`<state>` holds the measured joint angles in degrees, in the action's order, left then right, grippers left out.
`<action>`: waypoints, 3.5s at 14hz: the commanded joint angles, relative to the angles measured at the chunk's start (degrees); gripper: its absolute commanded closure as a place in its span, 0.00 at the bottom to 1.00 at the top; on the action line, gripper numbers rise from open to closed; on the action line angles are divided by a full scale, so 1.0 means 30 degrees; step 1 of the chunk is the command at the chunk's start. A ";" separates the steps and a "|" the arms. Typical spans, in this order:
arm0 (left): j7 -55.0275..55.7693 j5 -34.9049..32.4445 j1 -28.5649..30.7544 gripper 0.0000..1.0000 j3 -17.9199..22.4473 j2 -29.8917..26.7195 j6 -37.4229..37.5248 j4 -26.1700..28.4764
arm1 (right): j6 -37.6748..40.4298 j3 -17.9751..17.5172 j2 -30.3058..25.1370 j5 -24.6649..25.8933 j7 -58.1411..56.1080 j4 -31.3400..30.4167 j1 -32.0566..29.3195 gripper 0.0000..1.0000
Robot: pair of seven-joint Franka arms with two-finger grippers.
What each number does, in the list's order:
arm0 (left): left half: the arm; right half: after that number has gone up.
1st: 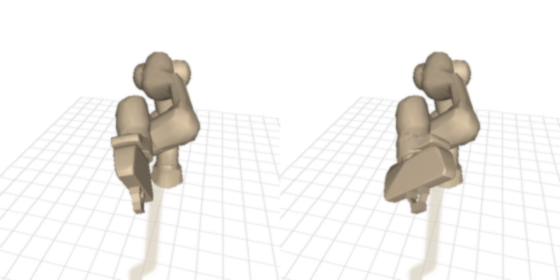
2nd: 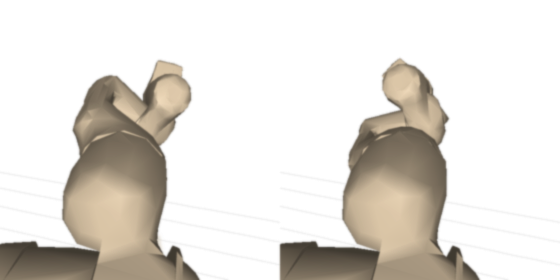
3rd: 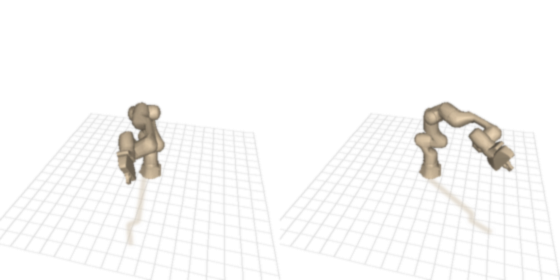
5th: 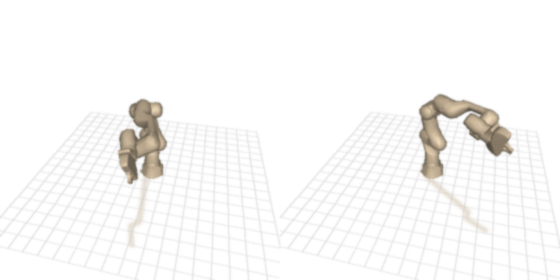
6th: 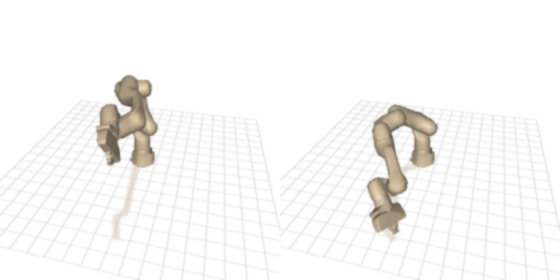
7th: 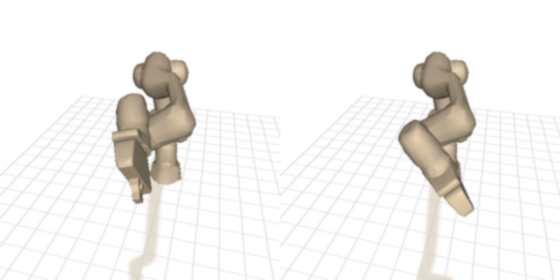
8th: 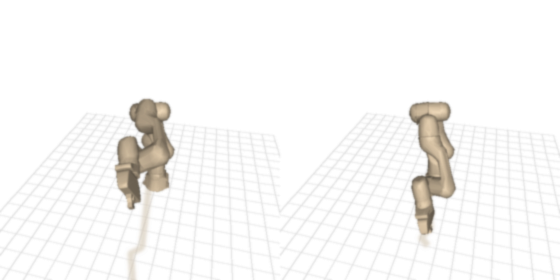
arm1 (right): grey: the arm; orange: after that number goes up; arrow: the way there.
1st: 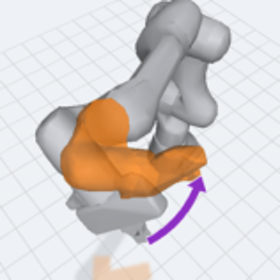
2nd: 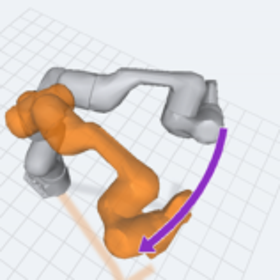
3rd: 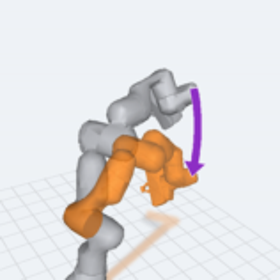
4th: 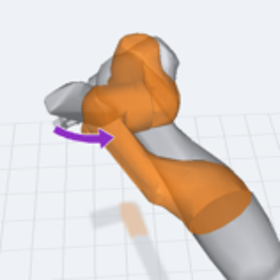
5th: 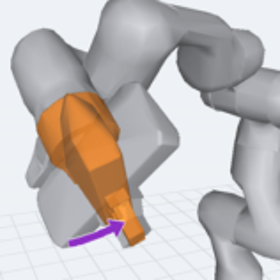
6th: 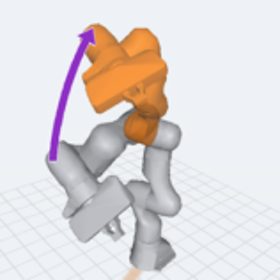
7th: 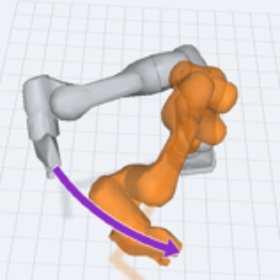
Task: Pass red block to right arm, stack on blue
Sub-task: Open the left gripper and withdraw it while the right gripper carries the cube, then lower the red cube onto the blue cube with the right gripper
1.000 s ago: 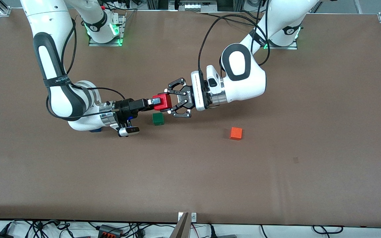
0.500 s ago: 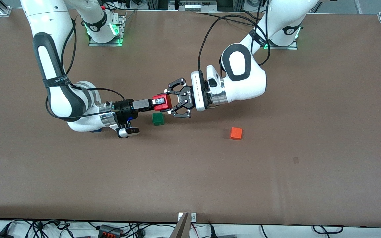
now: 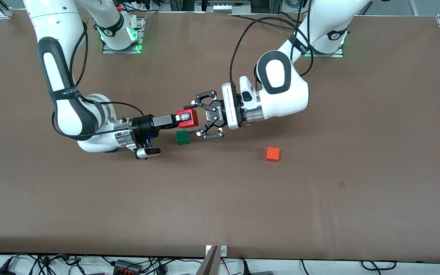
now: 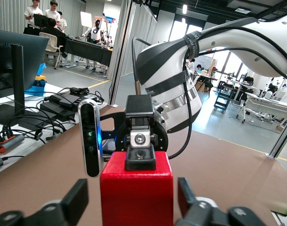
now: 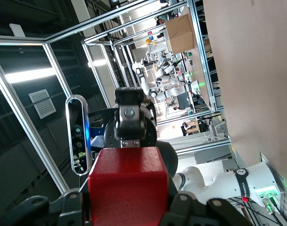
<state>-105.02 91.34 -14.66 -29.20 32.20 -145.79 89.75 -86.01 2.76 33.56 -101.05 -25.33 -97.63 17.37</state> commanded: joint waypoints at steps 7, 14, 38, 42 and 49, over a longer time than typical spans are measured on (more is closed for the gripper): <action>-0.0473 0.0343 0.3125 0.00 0.0006 -0.0422 0.4258 0.0113 | 0.0250 0.0370 -0.0051 0.7655 0.0327 0.1985 -0.1657 1.00; 0.4319 -0.8749 0.6024 0.00 0.0065 -0.0393 0.9033 -0.0967 | -0.0333 0.1922 -0.1165 2.3112 0.0764 0.3124 -0.1866 1.00; 2.8755 -3.4755 0.7551 0.00 0.1442 -0.0800 1.7249 -0.1820 | -1.5306 0.2011 -0.5385 3.7638 1.3738 -0.7243 -0.0371 1.00; 3.3971 -3.4755 0.7582 0.00 0.1501 -0.1973 1.7830 -0.2286 | -1.6269 0.1981 -0.4976 3.7521 1.4067 -0.7272 -0.0780 1.00; 3.6853 -3.4376 0.6593 0.00 0.3333 -0.3284 2.2170 -0.6188 | -1.6625 0.1923 -0.4271 3.7404 1.3046 -0.6951 -0.0811 1.00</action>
<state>4.69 -11.52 7.87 -23.85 24.87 -81.00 72.44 -135.14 8.97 20.94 10.49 15.24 -118.63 15.33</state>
